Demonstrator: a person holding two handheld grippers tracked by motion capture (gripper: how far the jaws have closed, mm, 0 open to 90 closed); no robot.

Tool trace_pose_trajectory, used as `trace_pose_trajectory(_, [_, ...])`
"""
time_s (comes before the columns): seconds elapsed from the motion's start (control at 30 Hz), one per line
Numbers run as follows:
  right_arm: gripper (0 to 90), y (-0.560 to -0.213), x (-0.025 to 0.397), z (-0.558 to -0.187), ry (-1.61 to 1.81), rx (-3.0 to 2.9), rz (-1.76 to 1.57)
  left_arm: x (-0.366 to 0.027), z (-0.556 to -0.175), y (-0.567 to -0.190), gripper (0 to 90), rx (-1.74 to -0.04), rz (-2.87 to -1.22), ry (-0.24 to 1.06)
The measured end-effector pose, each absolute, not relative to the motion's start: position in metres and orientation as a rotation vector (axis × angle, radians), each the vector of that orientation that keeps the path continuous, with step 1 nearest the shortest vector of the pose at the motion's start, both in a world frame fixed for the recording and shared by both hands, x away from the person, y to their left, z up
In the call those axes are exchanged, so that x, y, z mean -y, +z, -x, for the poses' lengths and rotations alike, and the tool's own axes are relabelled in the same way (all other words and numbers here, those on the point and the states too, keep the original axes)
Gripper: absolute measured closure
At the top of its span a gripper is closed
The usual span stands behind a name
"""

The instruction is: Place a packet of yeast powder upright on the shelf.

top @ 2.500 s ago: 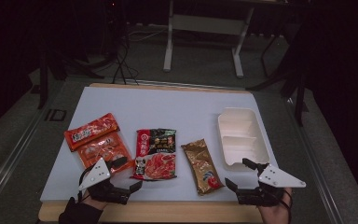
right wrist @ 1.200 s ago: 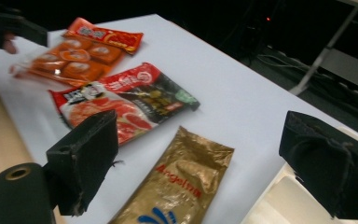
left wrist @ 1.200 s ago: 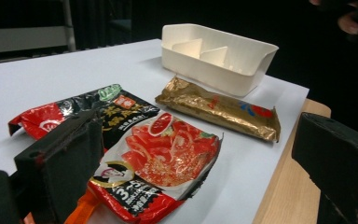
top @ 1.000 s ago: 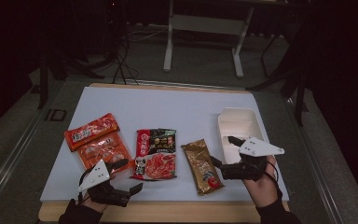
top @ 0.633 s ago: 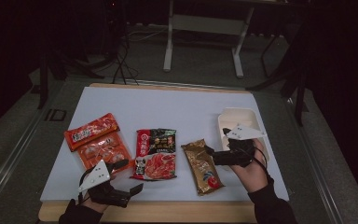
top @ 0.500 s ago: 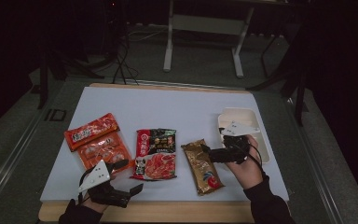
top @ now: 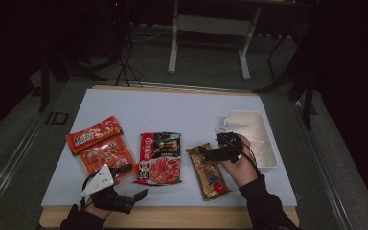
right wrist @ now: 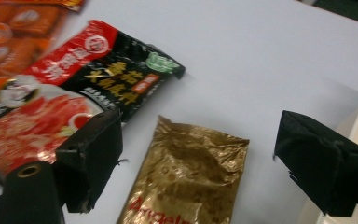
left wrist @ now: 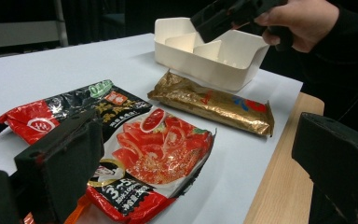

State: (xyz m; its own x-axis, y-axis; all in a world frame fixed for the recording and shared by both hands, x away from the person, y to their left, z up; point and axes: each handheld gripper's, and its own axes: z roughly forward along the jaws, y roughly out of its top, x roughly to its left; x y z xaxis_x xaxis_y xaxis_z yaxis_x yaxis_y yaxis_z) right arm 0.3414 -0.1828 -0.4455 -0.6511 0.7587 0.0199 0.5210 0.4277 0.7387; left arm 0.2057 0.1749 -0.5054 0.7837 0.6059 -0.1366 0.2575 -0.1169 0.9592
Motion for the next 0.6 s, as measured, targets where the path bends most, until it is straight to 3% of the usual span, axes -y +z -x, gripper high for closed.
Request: trace_pose_trajectory(0.6, [18.5, -0.483, 0.162, -0.374, 0.85, -2.409, -1.31, -0.175, -0.207, -0.506, 2.7, -0.685, -1.711, 0.337])
